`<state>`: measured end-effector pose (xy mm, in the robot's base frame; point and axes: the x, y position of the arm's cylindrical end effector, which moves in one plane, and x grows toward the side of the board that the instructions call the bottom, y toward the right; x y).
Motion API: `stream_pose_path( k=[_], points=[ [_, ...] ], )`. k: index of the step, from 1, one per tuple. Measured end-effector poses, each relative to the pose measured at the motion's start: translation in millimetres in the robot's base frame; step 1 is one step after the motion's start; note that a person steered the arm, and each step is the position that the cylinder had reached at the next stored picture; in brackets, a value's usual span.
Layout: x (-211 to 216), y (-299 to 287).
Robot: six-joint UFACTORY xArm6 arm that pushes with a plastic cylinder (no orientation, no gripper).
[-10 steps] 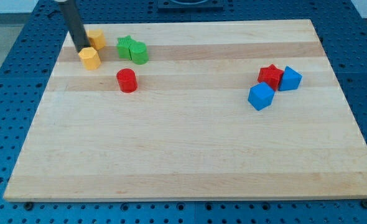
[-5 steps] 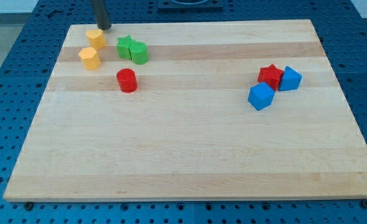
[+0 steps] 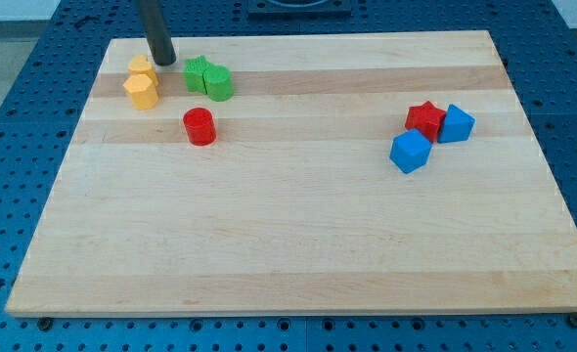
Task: Slide yellow heart to the left side of the green star
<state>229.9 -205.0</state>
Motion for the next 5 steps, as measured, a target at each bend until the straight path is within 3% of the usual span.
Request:
stream_pose_path(
  k=[1, 3, 5],
  points=[
    [-20, -20],
    [15, -67],
    [20, -20]
  ],
)
